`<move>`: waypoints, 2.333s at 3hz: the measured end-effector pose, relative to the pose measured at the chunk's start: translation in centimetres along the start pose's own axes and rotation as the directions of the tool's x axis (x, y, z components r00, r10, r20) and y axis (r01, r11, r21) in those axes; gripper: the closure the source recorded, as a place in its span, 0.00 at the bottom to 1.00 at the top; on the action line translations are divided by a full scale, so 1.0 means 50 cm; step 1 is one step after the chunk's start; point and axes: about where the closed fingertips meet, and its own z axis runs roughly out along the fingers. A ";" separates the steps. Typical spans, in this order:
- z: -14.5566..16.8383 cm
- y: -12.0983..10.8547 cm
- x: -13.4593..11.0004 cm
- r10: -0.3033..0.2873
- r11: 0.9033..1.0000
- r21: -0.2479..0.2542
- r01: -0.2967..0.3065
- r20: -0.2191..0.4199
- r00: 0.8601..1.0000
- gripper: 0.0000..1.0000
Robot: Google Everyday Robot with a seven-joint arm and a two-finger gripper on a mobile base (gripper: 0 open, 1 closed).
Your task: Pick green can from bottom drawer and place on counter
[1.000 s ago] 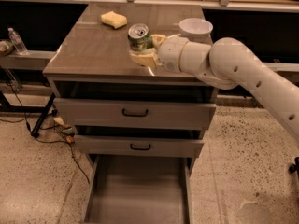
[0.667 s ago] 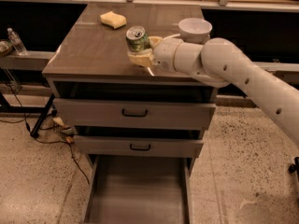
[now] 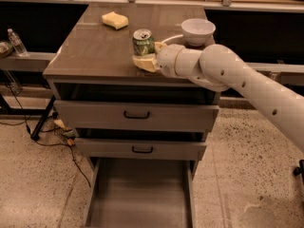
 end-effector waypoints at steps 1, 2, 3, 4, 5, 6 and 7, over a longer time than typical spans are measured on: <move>-0.001 -0.001 -0.003 0.000 1.000 0.000 0.000 0.000 1.000 0.11; -0.010 -0.014 0.031 0.018 1.000 0.019 -0.018 -0.016 1.000 0.00; -0.024 -0.024 0.050 0.027 0.999 0.038 -0.026 -0.022 0.999 0.00; -0.063 -0.047 0.041 0.015 0.997 0.070 -0.015 0.003 1.000 0.00; -0.151 -0.079 -0.044 -0.045 0.993 0.109 0.036 0.084 0.995 0.00; -0.314 -0.088 -0.213 -0.204 0.969 0.182 0.168 0.204 0.957 0.00; -0.399 -0.106 -0.231 -0.247 0.950 0.245 0.195 0.205 0.947 0.00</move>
Offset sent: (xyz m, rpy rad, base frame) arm 0.0081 -0.0356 -0.0319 -0.0046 0.0424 -0.0694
